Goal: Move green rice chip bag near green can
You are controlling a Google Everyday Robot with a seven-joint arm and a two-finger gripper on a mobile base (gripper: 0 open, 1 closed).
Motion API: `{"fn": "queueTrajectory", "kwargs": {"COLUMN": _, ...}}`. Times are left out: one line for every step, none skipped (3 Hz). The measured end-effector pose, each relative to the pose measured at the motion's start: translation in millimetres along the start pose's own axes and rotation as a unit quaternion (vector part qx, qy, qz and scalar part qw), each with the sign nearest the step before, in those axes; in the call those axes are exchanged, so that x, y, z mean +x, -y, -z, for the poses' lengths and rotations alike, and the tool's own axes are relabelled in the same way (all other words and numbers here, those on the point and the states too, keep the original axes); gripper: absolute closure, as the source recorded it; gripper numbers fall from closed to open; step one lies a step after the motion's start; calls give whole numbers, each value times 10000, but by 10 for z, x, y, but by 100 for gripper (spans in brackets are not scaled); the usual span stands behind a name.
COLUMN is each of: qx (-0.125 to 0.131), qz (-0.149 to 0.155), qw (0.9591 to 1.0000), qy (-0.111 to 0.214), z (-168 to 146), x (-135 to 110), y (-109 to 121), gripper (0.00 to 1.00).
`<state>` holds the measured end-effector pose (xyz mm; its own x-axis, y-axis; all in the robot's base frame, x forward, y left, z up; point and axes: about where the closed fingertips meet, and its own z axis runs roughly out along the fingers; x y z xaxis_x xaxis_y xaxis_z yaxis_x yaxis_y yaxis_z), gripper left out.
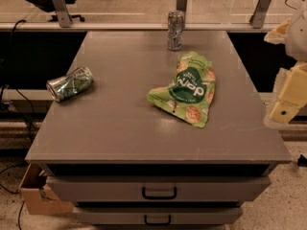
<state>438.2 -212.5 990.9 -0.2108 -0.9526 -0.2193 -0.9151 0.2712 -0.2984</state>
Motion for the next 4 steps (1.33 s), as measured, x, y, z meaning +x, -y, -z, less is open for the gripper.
{"fn": "queueTrajectory", "kwargs": {"qx": 1, "qz": 0, "qw": 10000, "qy": 0, "z": 1, "x": 0, "y": 0, "gripper": 0}}
{"fn": "queueTrajectory", "kwargs": {"qx": -25, "qz": 305, "qw": 9995, "qy": 90, "z": -30, "x": -87, "y": 14, "gripper": 0}}
{"fn": "queueTrajectory", "kwargs": {"qx": -189, "qz": 1236, "qw": 9917, "qy": 305, "z": -157, "x": -363, "y": 144, "gripper": 0}}
{"fn": "queueTrajectory", "kwargs": {"qx": -537, "qz": 2281, "qw": 9707, "qy": 528, "z": -368, "x": -600, "y": 309, "gripper": 0}}
